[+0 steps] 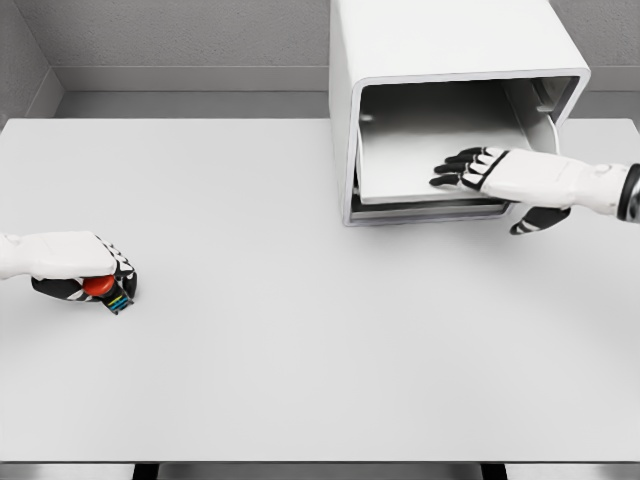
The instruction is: Slide open multi-storey tabletop storage cabinets and put open load switch and slide close multi-storey tabletop storage cabinets
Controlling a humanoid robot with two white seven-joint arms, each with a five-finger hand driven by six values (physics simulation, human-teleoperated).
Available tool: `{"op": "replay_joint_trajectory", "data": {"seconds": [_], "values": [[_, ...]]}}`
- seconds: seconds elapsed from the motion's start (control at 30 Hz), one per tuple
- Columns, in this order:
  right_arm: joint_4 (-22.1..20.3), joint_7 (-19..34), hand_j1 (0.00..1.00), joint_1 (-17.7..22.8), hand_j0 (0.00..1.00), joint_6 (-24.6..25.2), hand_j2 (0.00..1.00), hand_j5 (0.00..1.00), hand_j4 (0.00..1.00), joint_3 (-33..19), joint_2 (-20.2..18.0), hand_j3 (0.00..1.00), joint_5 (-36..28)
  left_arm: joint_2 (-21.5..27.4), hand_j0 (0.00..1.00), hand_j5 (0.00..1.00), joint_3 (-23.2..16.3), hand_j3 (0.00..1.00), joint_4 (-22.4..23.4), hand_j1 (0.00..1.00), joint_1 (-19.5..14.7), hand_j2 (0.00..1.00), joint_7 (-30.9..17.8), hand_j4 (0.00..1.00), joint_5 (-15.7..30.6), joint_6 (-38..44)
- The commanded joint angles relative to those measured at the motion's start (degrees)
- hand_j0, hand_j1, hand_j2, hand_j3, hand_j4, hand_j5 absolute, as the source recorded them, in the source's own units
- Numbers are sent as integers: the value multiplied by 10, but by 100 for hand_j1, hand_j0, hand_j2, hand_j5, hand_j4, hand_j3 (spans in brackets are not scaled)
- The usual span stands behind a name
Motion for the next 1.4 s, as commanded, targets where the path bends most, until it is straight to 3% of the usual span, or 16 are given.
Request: {"op": "replay_joint_trajectory", "data": {"seconds": [0.0, 0.13, 1.0, 1.37], "values": [[-7, 5, 100, 0, 100, -6, 100, 100, 100, -5, -6, 100, 17, 0, 49, 49, -3, 49, -3, 49, 0, 49, -3, 49, 5, -2], [-12, 5, 100, 5, 100, -6, 100, 100, 100, -5, -18, 100, 17, 1, 39, 39, -3, 39, -18, 39, -3, 39, -2, 39, 5, -2], [-86, 5, 100, 56, 100, -6, 100, 100, 100, -23, -51, 100, 16, 21, 39, 39, -4, 39, -17, 39, -42, 39, 5, 39, 74, -2], [-98, 5, 100, 86, 100, -6, 100, 100, 100, -60, -59, 100, 15, 18, 39, 39, -4, 39, -4, 39, -66, 39, 5, 39, 122, -2]]}}
